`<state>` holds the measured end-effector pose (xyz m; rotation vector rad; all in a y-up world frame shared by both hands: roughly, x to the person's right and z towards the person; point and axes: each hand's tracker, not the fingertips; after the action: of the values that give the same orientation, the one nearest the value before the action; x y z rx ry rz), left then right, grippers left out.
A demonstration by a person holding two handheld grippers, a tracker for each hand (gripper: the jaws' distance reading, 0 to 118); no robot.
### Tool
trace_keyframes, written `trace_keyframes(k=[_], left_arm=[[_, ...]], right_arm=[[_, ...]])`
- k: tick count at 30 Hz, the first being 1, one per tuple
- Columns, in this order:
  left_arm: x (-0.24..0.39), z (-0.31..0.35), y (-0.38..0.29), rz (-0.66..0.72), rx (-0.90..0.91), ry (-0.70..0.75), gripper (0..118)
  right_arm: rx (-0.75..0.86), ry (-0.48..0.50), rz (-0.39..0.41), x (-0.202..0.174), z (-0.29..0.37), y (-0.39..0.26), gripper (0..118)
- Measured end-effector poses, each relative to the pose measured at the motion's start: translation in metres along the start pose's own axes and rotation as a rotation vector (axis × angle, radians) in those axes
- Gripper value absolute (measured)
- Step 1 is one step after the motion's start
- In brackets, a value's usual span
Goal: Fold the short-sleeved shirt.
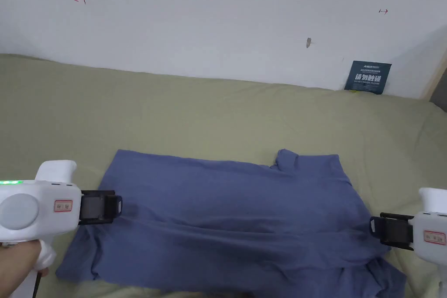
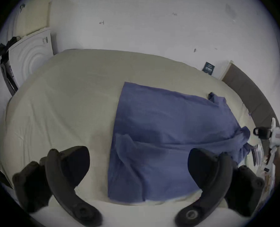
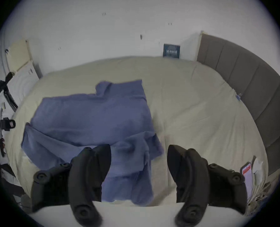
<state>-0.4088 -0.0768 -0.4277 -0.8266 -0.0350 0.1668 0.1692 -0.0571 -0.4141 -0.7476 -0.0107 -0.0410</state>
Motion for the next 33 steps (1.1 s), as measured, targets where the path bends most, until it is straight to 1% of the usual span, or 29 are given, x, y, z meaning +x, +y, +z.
trace_keyframes(k=[1,2,3,4,5,6,7,8,9,10,11,13,15,16,17,18,20,21,22,24,25,27,28,31,32,33], left_arm=[[0.005,0.011,-0.007,-0.035,0.010,0.012,115],[0.006,0.020,-0.013,-0.079,0.042,-0.001,108],[0.009,0.031,-0.023,-0.093,0.086,-0.003,90],[0.012,0.040,-0.035,-0.069,0.081,0.012,65],[0.013,0.048,-0.046,-0.050,0.088,0.017,28],[0.009,0.053,-0.058,0.004,0.114,0.036,0],[0.009,0.061,-0.074,0.024,0.150,0.052,0],[0.011,0.069,-0.087,0.017,0.191,0.087,0],[0.013,0.079,-0.101,0.040,0.210,0.151,0],[0.009,0.081,-0.114,0.069,0.189,0.158,0],[0.008,0.086,-0.127,0.091,0.206,0.131,0],[0.010,0.096,-0.148,0.136,0.193,0.148,0],[0.009,0.091,-0.155,0.115,0.135,0.138,0],[0.009,0.084,-0.153,0.058,0.095,0.145,0],[0.008,0.077,-0.150,0.036,0.074,0.159,0],[0.008,0.070,-0.145,0.038,0.062,0.158,0],[0.005,0.059,-0.134,0.074,0.096,0.136,0],[0.003,0.051,-0.126,0.076,0.107,0.131,10],[0.004,0.042,-0.119,0.056,0.097,0.124,33],[-0.001,0.021,-0.106,0.031,0.062,0.152,103],[-0.004,0.014,-0.103,0.025,0.079,0.161,109],[-0.010,0.005,-0.093,0.034,0.090,0.151,108],[-0.013,-0.005,-0.087,0.032,0.071,0.129,108],[-0.017,-0.032,-0.079,-0.017,-0.015,0.159,108],[-0.018,-0.039,-0.078,-0.011,-0.024,0.164,105],[-0.021,-0.045,-0.077,0.009,-0.048,0.143,86]], right_arm=[[0.029,-0.002,-0.004,-0.004,0.013,-0.005,75],[0.065,0.008,-0.006,-0.008,0.025,-0.012,74],[0.107,0.023,-0.015,-0.012,0.037,-0.022,74],[0.135,0.041,-0.022,-0.017,0.049,-0.032,65],[0.145,0.038,-0.016,-0.022,0.058,-0.041,32],[0.149,0.018,-0.011,-0.028,0.067,-0.053,0],[0.176,-0.051,0.010,-0.030,0.071,-0.062,0],[0.140,-0.053,0.016,-0.036,0.075,-0.071,0],[0.158,-0.079,0.065,-0.040,0.084,-0.077,0],[0.133,-0.046,0.043,-0.042,0.089,-0.086,0],[0.126,-0.028,0.026,-0.045,0.092,-0.098,0],[0.133,-0.029,0.015,-0.051,0.098,-0.118,0],[0.073,-0.005,0.010,-0.055,0.093,-0.132,0],[0.050,0.012,0.017,-0.055,0.090,-0.135,0],[0.046,0.016,0.016,-0.054,0.088,-0.135,0],[0.040,0.012,0.011,-0.053,0.086,-0.134,0],[0.040,0.025,-0.021,-0.051,0.083,-0.137,0],[0.040,0.034,-0.039,-0.048,0.083,-0.134,0],[0.039,0.042,-0.053,-0.045,0.083,-0.131,0],[0.037,0.043,-0.054,-0.044,0.082,-0.132,0],[0.038,0.040,-0.052,-0.041,0.082,-0.129,0],[0.030,0.035,-0.042,-0.037,0.082,-0.129,0],[0.032,0.028,-0.040,-0.033,0.082,-0.128,0],[0.030,0.020,-0.057,-0.024,0.080,-0.125,0],[0.032,0.020,-0.068,-0.021,0.079,-0.123,0],[0.040,0.017,-0.086,-0.016,0.078,-0.122,0]])
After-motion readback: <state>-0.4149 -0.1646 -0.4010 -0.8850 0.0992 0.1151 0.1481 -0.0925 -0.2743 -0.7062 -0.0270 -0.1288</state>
